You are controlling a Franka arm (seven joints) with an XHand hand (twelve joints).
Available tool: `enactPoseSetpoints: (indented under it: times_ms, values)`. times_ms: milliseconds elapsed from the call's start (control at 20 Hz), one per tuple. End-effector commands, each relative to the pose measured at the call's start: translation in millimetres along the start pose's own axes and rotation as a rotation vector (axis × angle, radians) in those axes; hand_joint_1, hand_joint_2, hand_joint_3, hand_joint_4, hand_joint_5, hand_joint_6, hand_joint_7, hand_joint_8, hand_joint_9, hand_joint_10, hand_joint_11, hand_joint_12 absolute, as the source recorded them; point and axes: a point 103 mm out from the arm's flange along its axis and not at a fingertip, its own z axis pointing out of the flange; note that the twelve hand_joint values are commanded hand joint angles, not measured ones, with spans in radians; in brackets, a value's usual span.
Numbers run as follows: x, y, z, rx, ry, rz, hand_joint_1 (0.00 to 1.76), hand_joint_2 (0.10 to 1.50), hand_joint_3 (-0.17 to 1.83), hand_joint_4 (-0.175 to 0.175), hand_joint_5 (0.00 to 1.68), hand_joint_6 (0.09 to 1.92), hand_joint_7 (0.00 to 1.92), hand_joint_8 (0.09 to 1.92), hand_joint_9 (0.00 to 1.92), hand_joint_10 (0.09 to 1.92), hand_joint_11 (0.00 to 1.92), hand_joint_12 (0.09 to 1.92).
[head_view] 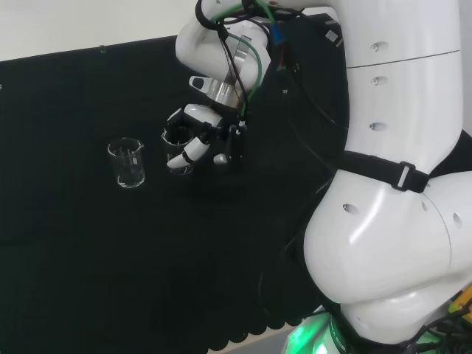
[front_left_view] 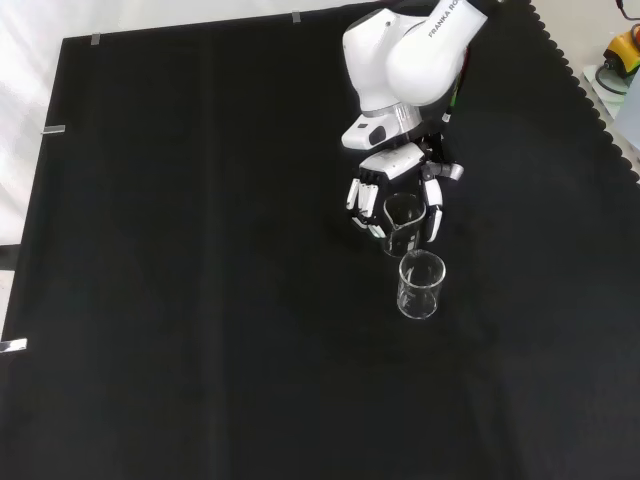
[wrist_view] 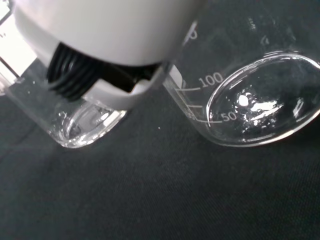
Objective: Place the beaker back on the table.
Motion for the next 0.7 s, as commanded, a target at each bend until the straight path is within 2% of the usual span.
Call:
enactPoseSetpoints:
  times_ms: [50,700]
  values:
    - [1.8,-3.4,-1.9,0.004,-0.071,-0.027,1.30,0.40,1.10,-0.025,0.91,1.00,1.05,0.71,1.07,0.67,0.66,1.13]
    - [0.9,-6.0,-1.5,0.011,-0.078,-0.024,1.21,0.34,1.11,-0.008,0.85,0.95,1.04,0.64,1.08,0.54,0.50,1.23]
